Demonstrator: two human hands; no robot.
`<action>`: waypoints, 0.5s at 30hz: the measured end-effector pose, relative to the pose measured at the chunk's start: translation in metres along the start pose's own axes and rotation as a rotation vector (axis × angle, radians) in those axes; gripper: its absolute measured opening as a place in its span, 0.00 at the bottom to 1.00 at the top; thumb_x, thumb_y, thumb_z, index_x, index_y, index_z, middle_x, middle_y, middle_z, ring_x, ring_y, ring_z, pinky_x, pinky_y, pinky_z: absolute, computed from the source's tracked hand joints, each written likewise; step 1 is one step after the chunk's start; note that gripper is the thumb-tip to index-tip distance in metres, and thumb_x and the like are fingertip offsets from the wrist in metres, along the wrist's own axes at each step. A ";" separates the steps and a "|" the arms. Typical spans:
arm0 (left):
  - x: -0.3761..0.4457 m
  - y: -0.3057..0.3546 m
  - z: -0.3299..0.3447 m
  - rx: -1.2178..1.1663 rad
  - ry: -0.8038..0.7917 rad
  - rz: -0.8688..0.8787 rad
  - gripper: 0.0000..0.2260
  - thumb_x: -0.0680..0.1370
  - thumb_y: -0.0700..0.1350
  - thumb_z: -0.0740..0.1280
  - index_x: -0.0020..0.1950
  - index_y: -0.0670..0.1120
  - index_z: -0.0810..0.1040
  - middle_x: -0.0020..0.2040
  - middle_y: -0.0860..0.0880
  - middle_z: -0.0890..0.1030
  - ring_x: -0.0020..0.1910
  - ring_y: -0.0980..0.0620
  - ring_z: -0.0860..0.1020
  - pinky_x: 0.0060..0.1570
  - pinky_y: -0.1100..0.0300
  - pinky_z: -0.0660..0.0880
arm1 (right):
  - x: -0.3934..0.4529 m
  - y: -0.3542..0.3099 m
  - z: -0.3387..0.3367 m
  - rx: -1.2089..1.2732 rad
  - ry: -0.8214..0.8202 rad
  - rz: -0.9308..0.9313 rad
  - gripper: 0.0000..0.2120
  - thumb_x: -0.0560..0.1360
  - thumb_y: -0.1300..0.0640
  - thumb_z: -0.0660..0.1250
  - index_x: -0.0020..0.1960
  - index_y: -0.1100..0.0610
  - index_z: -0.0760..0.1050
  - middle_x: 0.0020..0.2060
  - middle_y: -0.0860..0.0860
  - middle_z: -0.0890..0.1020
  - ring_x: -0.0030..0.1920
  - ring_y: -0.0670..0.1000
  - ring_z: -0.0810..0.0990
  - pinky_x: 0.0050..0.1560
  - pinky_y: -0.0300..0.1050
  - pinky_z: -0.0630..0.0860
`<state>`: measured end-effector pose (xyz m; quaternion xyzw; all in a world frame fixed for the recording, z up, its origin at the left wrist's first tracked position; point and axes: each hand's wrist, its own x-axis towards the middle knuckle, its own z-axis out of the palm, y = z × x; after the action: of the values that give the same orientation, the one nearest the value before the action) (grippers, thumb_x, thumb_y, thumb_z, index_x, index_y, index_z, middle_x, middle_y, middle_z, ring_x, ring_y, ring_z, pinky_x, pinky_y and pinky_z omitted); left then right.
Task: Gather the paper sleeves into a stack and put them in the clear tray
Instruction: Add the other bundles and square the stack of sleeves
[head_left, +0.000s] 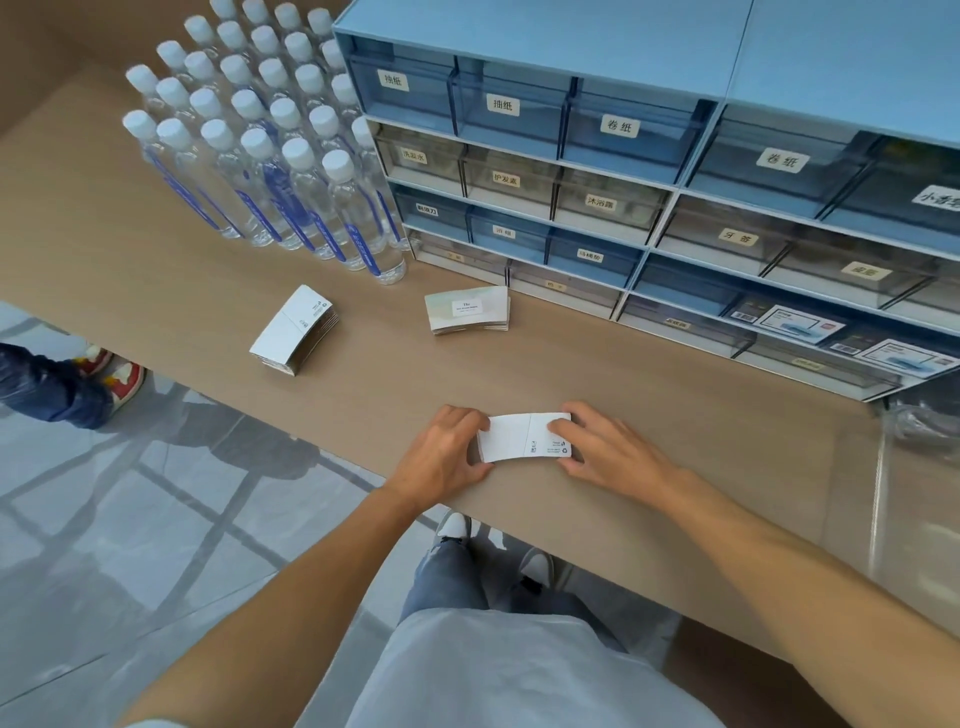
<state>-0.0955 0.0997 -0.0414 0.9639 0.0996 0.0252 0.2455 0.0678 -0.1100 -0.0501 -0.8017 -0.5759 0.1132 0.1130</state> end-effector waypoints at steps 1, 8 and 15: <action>0.000 0.001 -0.001 0.016 0.002 -0.002 0.19 0.67 0.43 0.77 0.54 0.41 0.77 0.52 0.42 0.81 0.53 0.42 0.77 0.48 0.53 0.78 | 0.000 -0.001 -0.001 -0.005 -0.011 -0.001 0.13 0.71 0.58 0.70 0.54 0.59 0.75 0.54 0.58 0.76 0.35 0.61 0.77 0.28 0.49 0.75; 0.005 -0.004 0.002 0.033 -0.012 0.017 0.16 0.67 0.44 0.74 0.48 0.41 0.72 0.45 0.43 0.80 0.50 0.42 0.75 0.40 0.57 0.72 | 0.011 0.004 -0.004 -0.012 -0.050 -0.028 0.15 0.70 0.58 0.69 0.56 0.59 0.75 0.55 0.59 0.77 0.36 0.62 0.78 0.30 0.48 0.74; 0.014 -0.009 -0.007 -0.075 -0.031 -0.051 0.18 0.70 0.44 0.75 0.53 0.38 0.73 0.50 0.39 0.77 0.48 0.44 0.74 0.45 0.52 0.76 | 0.027 0.009 -0.005 0.018 -0.041 -0.042 0.15 0.70 0.57 0.68 0.55 0.61 0.75 0.56 0.61 0.79 0.41 0.64 0.80 0.34 0.51 0.78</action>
<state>-0.0839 0.1140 -0.0396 0.9514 0.1192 0.0078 0.2837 0.0854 -0.0877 -0.0494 -0.7858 -0.5939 0.1323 0.1108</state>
